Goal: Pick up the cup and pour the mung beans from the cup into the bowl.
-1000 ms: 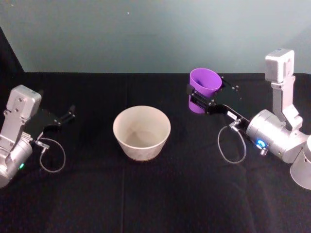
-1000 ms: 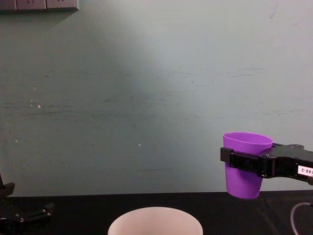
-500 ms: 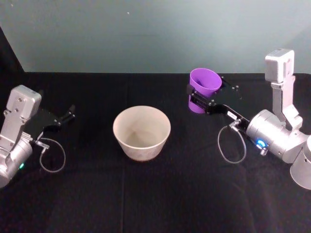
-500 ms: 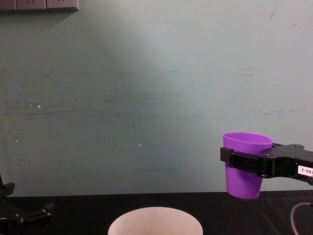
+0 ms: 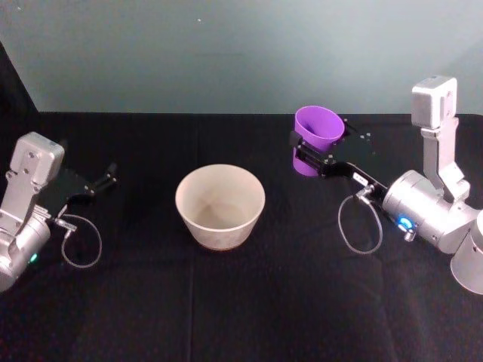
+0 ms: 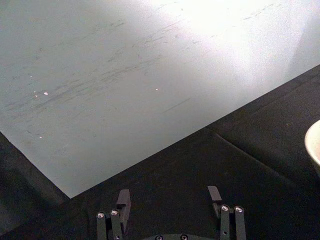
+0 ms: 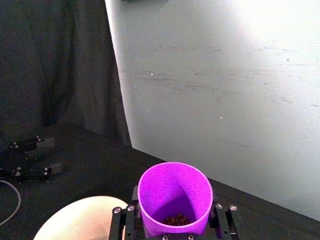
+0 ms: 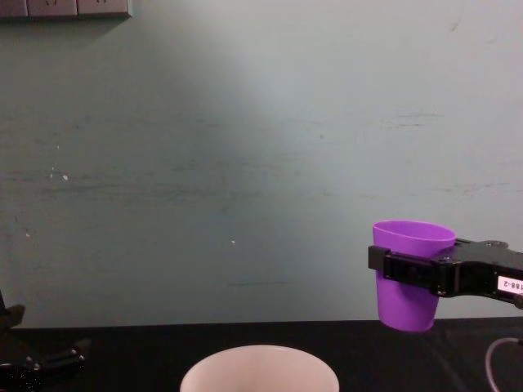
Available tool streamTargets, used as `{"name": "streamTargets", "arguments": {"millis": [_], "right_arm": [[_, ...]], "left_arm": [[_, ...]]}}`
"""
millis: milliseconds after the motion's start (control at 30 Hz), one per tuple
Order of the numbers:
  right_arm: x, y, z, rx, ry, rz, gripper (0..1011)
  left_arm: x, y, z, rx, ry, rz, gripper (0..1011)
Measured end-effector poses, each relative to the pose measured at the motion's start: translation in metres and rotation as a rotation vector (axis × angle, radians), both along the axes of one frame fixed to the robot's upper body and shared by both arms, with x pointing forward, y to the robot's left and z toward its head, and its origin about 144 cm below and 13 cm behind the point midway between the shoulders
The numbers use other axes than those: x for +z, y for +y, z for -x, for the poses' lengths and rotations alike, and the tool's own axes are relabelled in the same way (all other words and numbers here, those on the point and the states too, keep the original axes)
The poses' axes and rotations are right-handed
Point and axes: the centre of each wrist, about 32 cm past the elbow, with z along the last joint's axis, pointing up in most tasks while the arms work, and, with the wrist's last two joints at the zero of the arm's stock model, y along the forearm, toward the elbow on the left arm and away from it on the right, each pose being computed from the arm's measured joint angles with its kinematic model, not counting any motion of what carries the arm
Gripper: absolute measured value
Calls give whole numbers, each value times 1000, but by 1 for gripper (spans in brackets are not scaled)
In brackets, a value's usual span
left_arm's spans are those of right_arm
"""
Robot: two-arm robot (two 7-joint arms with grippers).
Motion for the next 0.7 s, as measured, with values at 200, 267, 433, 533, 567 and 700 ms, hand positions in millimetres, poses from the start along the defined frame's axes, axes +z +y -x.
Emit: {"name": "streamTargets", "arguments": {"millis": [200,267,433,533,567,700], "right_arm": [[0,0,0,0,0,0,726],[0,0,0,0,0,0,726],[0,0,0,0,0,0,726],[0,0,0,0,0,0,726],[0,0,0,0,0,0,726],[0,0,0,0,0,0,726]], "left_arm": [[0,0,0,0,0,0,1000],[0,0,0,0,0,0,1000],[0,0,0,0,0,0,1000],[0,0,0,0,0,0,1000],[0,0,0,0,0,0,1000],[0,0,0,0,0,0,1000]]}}
